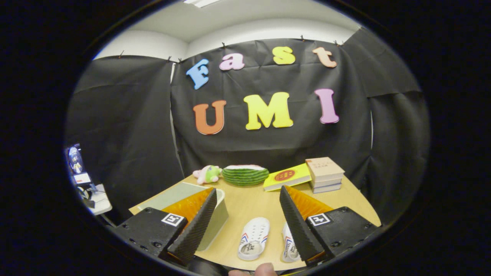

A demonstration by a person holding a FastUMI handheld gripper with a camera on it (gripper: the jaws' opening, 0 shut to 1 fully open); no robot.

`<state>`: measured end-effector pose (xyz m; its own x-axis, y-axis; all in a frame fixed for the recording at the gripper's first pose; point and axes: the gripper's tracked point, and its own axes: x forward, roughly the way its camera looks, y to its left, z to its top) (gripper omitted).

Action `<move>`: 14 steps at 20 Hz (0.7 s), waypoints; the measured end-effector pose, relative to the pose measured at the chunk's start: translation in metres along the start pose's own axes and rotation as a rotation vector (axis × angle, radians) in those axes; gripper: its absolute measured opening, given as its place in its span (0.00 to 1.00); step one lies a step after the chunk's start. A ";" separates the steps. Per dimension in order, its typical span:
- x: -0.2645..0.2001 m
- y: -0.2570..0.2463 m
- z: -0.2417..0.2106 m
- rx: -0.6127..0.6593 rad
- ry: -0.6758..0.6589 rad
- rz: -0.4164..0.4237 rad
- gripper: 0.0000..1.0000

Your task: Open the storage box then place both shoes into the box .Put the left shoe in first, then the right shoe, with the right side of both shoes facing outward in a uniform manner.

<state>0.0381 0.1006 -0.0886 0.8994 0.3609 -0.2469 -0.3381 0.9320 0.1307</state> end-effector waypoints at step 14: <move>0.077 0.079 -0.122 0.418 0.436 0.373 0.98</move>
<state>0.0465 0.2058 -0.2148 0.5219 0.7154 -0.4646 -0.3884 0.6842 0.6173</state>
